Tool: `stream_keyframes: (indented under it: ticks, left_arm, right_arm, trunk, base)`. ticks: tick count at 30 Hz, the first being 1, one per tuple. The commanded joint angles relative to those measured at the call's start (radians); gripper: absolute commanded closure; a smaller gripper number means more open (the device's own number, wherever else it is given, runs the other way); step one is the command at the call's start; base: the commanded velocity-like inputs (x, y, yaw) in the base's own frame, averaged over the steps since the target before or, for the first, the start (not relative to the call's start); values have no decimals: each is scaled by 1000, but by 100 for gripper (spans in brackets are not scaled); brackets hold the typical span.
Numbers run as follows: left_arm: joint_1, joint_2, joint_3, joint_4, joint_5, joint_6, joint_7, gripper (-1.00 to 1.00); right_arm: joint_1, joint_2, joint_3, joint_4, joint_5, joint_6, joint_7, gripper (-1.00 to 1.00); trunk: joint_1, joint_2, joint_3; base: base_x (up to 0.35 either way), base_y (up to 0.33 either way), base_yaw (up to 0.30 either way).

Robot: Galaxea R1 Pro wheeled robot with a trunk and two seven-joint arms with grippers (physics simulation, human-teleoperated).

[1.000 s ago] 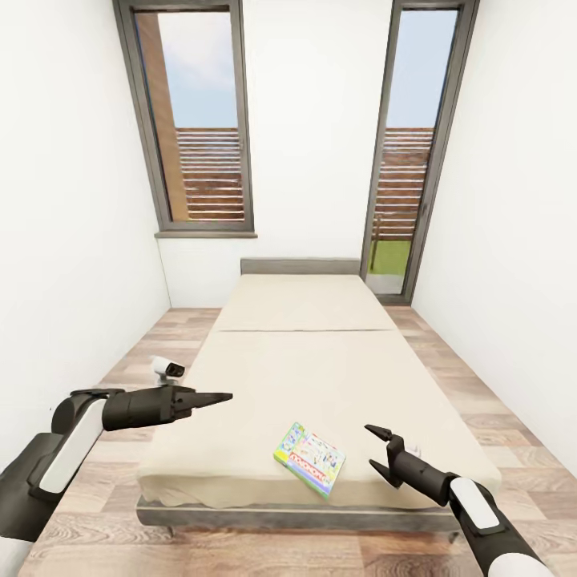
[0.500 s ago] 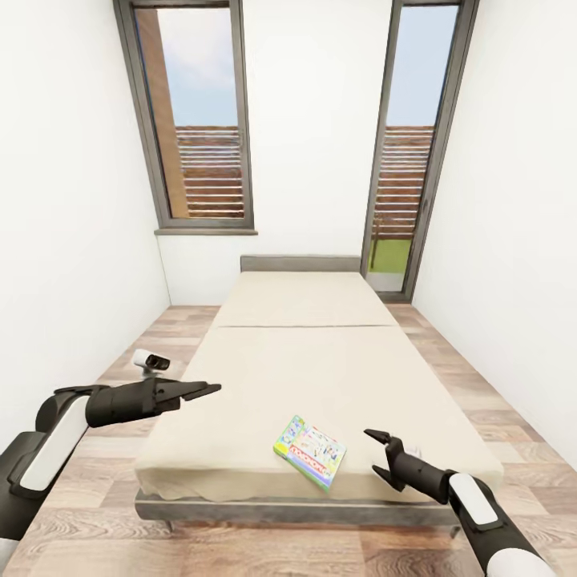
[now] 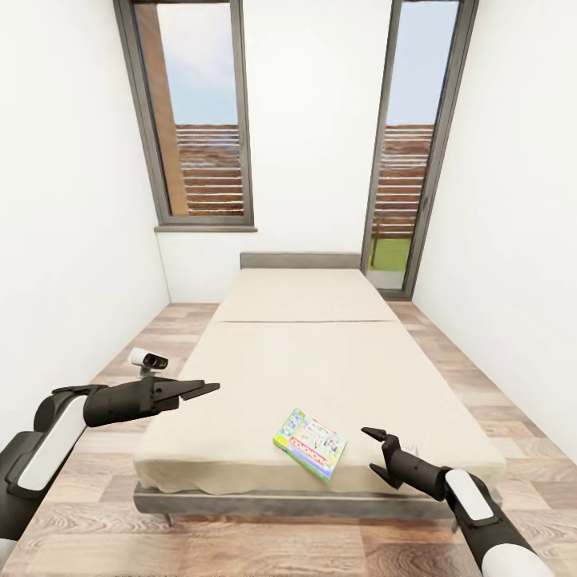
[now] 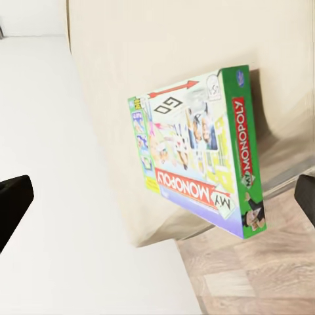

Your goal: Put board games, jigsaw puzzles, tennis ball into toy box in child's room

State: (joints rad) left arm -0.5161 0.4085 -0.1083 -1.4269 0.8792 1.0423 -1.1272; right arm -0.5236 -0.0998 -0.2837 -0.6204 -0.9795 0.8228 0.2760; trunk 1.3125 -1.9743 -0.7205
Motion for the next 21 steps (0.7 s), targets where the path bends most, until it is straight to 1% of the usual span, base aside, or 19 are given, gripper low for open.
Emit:
stream_keyframes:
  ticks: [1,21]
  left_arm:
    - [-1,1,-1,0,3,5,-2,-100]
    - [-1,1,3,1,3,5,-2,-100]
  right_arm:
    - [-1,1,-4,0,6,5,5,-100]
    - [-1,9,0,2,10,2,5,-100]
  trunk:
    - [4,-8,-4]
    - [80,-148,-67]
  base:
    - [0,0,0]
    - [0,0,0]
